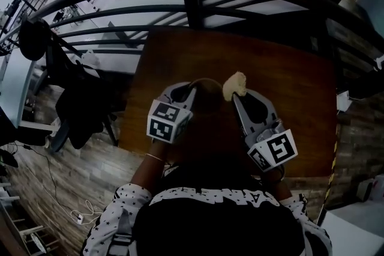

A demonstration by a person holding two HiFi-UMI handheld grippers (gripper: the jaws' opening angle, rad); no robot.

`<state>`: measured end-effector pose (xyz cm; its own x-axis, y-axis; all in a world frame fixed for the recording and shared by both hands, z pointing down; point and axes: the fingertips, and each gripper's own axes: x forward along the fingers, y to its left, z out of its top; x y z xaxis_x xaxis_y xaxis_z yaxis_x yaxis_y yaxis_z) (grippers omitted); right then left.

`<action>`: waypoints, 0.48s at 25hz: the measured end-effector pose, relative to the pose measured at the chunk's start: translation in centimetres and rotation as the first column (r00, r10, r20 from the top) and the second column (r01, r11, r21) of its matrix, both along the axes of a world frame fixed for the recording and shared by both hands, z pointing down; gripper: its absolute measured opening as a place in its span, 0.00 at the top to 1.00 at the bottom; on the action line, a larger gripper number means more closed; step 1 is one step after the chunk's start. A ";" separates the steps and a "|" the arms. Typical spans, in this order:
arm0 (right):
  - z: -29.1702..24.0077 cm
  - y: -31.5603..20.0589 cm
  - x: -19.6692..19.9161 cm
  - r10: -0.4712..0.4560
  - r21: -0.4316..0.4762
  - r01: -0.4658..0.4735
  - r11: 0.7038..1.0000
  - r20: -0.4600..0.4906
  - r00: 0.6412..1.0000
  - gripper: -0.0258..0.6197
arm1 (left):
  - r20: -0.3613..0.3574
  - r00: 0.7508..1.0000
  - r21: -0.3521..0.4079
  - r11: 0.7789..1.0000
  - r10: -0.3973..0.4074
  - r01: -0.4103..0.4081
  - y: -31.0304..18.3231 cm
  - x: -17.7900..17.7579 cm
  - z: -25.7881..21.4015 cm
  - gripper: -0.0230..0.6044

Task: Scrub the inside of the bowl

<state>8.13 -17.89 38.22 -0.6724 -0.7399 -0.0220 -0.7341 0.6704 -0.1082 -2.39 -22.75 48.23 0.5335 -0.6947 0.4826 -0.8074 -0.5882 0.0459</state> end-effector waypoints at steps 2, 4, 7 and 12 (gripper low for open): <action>-0.8 0.2 -1.0 -0.021 0.036 0.021 0.999 -0.007 1.000 0.87 | -0.012 1.000 0.042 0.999 -0.005 0.006 -0.2 0.1 -1.9 0.93; -1.5 0.6 -2.0 -0.041 0.066 0.042 0.997 -0.015 0.999 0.87 | -0.008 1.000 0.083 0.997 -0.007 0.008 -0.2 0.3 -3.6 0.93; -2.4 1.0 -3.1 -0.047 0.106 0.052 0.993 -0.047 0.998 0.87 | -0.013 1.000 0.138 0.990 -0.019 0.021 -0.2 0.3 -5.9 0.93; -3.8 0.8 -4.4 0.005 0.197 0.020 0.980 -0.125 0.992 0.87 | -0.007 1.000 0.221 0.975 -0.021 0.022 0.0 0.6 -9.3 0.93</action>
<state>3.77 -17.08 34.46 -0.6850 -0.7238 -0.0834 -0.7280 0.6752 0.1189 -1.76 -22.71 38.92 0.5191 -0.7950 0.3138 -0.8199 -0.5669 -0.0797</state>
